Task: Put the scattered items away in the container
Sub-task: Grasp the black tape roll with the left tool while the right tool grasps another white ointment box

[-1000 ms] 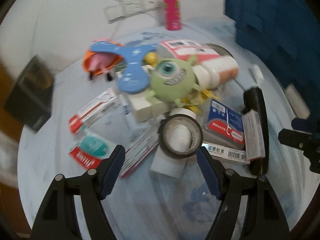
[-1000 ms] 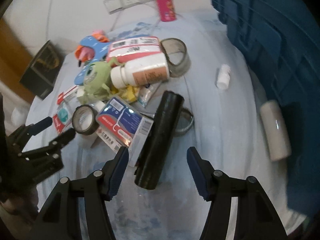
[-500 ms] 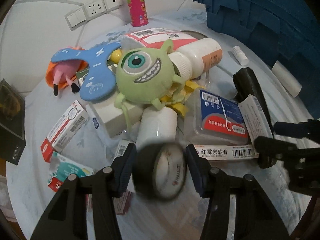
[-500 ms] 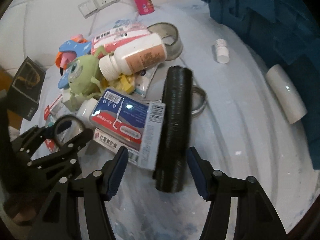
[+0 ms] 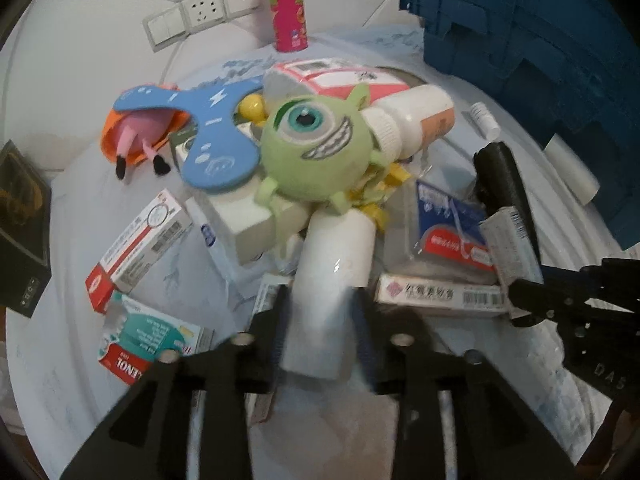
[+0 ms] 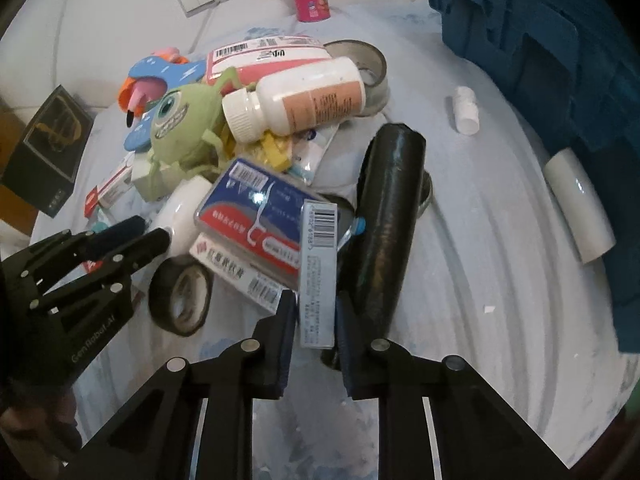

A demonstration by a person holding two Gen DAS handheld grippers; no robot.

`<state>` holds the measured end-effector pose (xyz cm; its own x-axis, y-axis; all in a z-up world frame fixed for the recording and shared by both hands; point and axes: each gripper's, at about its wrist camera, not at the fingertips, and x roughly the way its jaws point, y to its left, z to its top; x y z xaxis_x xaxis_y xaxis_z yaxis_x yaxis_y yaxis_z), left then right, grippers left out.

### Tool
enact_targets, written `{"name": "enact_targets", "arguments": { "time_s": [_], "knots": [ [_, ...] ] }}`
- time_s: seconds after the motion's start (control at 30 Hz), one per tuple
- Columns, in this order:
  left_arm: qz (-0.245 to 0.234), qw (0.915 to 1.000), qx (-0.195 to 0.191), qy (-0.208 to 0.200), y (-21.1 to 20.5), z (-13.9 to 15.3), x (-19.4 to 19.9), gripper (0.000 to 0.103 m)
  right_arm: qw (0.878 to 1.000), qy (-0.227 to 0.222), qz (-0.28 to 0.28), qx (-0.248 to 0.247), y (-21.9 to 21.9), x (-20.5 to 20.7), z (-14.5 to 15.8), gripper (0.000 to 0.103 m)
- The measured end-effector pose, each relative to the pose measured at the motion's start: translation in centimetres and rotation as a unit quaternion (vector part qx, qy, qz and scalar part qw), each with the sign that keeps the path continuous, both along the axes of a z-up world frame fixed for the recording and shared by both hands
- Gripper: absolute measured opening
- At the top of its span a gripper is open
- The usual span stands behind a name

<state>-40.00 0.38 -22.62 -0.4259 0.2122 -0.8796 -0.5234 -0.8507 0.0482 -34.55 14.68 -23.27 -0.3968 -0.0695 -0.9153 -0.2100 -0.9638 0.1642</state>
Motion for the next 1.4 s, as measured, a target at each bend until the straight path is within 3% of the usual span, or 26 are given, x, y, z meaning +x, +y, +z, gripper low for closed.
{"name": "enact_targets", "arguments": {
  "time_s": [0.4,0.43,0.5,0.53,0.73,1.0,1.17,1.2,1.27,1.4],
  "knots": [
    [0.036,0.9983,0.035,-0.029,-2.0,-0.2,4.1,0.042,1.000,-0.006,0.005,-0.009,0.4,1.7,-0.7,0.019],
    [0.041,0.9979,0.040,-0.030,-2.0,0.1,4.4,0.045,1.000,-0.008,0.008,-0.011,0.5,1.8,-0.8,0.019],
    [0.046,0.9976,0.047,-0.019,-1.6,0.9,5.1,0.063,1.000,-0.011,0.015,-0.013,0.8,2.0,-1.0,0.019],
    [0.049,0.9975,0.050,-0.011,-1.4,1.4,5.3,0.064,1.000,-0.012,0.021,-0.015,1.0,2.1,-1.1,0.019],
    [0.061,0.9972,0.040,-0.016,1.0,0.5,6.3,0.064,0.998,-0.018,0.060,-0.022,2.3,2.4,-1.8,0.018],
    [0.124,0.9919,0.018,-0.021,4.2,-2.5,5.8,0.064,0.993,-0.023,0.112,-0.035,5.3,2.5,-2.7,0.018],
    [0.134,0.9908,0.015,-0.012,4.2,-3.0,6.5,0.063,0.989,-0.014,0.141,-0.043,5.4,2.0,-3.4,0.018],
    [0.136,0.9906,0.015,-0.010,4.2,-3.1,6.6,0.057,0.989,-0.011,0.142,-0.043,5.4,2.0,-3.5,0.019],
    [0.140,0.9901,0.014,-0.007,4.2,-3.2,6.9,0.057,0.989,-0.006,0.142,-0.045,5.6,2.1,-3.6,0.019],
    [0.148,0.9889,0.012,0.001,4.2,-3.6,7.4,0.056,0.988,-0.006,0.149,-0.026,5.1,2.2,-3.5,0.018]
  ]
}}
